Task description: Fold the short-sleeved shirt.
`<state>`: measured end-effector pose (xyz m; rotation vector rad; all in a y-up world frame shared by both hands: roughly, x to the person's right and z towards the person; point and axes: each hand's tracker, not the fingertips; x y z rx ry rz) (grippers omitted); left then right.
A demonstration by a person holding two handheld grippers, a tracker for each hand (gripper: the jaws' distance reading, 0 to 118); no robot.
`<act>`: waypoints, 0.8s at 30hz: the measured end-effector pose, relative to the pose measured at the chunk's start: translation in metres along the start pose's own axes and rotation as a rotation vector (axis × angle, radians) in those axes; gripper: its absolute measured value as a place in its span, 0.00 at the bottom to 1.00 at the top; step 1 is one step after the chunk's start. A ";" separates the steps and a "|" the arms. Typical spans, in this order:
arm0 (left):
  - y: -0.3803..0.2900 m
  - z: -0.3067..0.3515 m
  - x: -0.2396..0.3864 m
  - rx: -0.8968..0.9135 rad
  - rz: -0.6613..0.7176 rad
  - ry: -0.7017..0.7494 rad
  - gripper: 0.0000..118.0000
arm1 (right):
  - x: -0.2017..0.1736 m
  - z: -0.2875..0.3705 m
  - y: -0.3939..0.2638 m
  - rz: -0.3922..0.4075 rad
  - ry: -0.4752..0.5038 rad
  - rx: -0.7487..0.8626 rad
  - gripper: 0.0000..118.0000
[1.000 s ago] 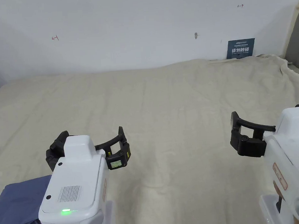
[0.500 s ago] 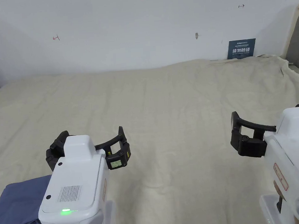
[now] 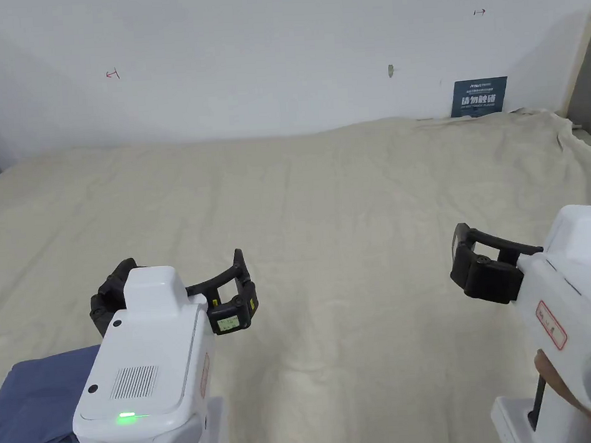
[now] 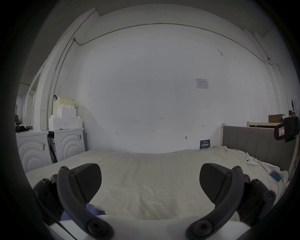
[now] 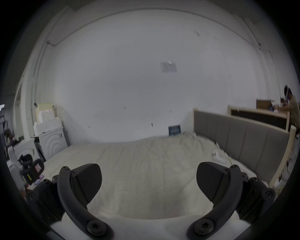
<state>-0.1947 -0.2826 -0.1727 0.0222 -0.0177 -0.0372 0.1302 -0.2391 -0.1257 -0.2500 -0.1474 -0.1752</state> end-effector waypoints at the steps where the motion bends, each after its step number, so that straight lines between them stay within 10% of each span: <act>1: 0.000 0.000 0.000 0.000 -0.001 -0.001 1.00 | 0.002 -0.003 0.001 -0.019 0.005 -0.042 0.98; 12: 0.001 0.001 -0.001 -0.002 0.013 -0.007 1.00 | 0.006 -0.016 0.008 -0.079 -0.212 -0.289 0.98; 24: 0.000 0.002 0.000 -0.007 0.018 -0.011 1.00 | 0.006 -0.013 0.006 -0.058 -0.161 -0.284 0.98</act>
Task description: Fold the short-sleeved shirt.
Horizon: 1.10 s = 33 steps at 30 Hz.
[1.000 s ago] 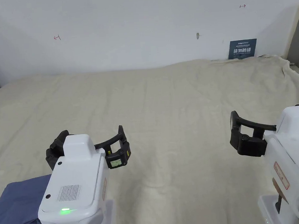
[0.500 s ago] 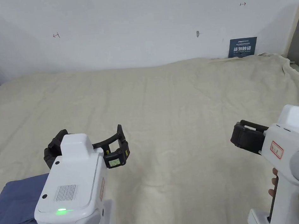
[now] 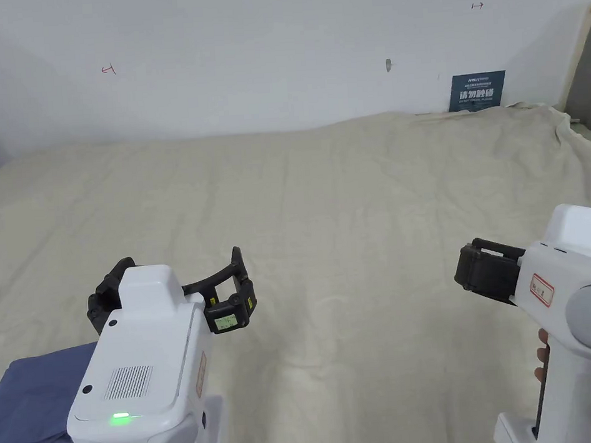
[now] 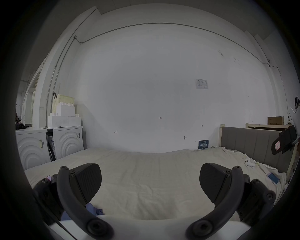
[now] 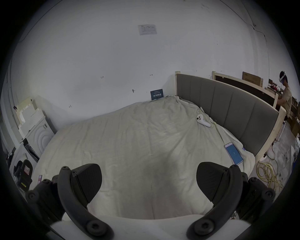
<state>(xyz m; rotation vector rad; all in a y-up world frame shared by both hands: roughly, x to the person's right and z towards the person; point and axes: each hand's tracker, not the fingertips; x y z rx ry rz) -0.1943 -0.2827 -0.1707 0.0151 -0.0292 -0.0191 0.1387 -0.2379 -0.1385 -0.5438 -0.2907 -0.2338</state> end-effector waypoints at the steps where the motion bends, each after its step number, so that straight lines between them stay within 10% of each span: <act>1: 0.000 0.000 0.000 0.000 0.000 0.001 1.00 | 0.000 0.001 0.001 0.000 0.010 -0.010 0.98; 16: 0.004 0.001 -0.003 0.014 0.012 0.001 1.00 | 0.005 0.004 -0.026 0.150 0.100 0.469 0.98; 33: 0.005 0.002 -0.003 0.022 0.020 -0.001 1.00 | 0.004 0.008 -0.024 0.137 0.109 0.463 0.98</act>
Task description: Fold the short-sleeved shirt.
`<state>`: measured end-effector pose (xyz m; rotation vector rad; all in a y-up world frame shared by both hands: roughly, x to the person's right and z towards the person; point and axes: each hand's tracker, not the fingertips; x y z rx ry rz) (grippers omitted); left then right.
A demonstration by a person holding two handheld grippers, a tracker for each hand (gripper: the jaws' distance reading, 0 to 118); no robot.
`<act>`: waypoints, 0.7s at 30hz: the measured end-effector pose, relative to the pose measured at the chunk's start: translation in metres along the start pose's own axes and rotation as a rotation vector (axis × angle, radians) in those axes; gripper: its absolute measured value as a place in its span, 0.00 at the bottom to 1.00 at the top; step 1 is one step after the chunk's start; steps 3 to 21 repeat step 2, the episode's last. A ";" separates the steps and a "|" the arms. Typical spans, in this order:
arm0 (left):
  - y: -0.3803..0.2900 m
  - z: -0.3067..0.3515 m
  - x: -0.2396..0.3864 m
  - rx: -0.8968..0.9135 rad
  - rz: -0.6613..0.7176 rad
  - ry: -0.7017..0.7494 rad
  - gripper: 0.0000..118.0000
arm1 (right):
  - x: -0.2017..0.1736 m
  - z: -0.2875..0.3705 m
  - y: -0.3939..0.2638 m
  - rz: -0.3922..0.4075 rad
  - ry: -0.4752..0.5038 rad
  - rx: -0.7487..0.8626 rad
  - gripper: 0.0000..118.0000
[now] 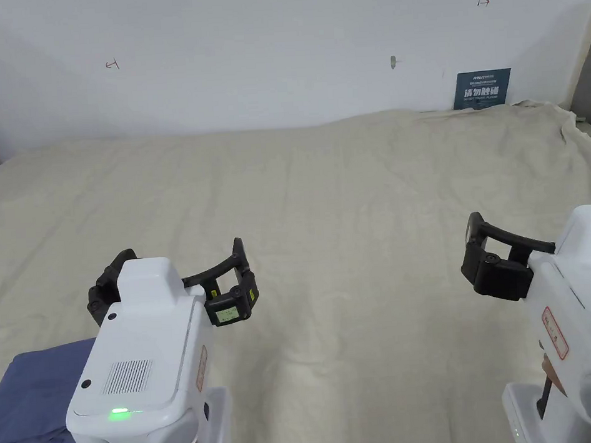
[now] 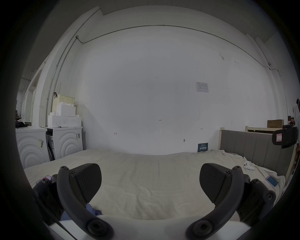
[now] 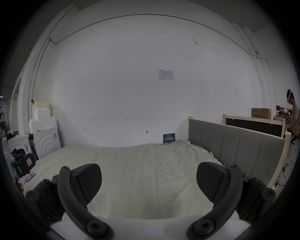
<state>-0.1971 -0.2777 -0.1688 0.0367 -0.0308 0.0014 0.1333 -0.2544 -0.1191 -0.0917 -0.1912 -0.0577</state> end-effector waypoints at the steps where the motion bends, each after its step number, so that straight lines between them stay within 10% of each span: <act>1: 0.000 0.000 0.000 0.000 0.001 0.000 1.00 | 0.000 0.000 0.000 0.003 -0.001 0.001 0.98; 21: 0.000 0.000 0.000 0.000 0.001 -0.001 1.00 | 0.000 0.000 0.000 0.005 -0.003 0.001 0.98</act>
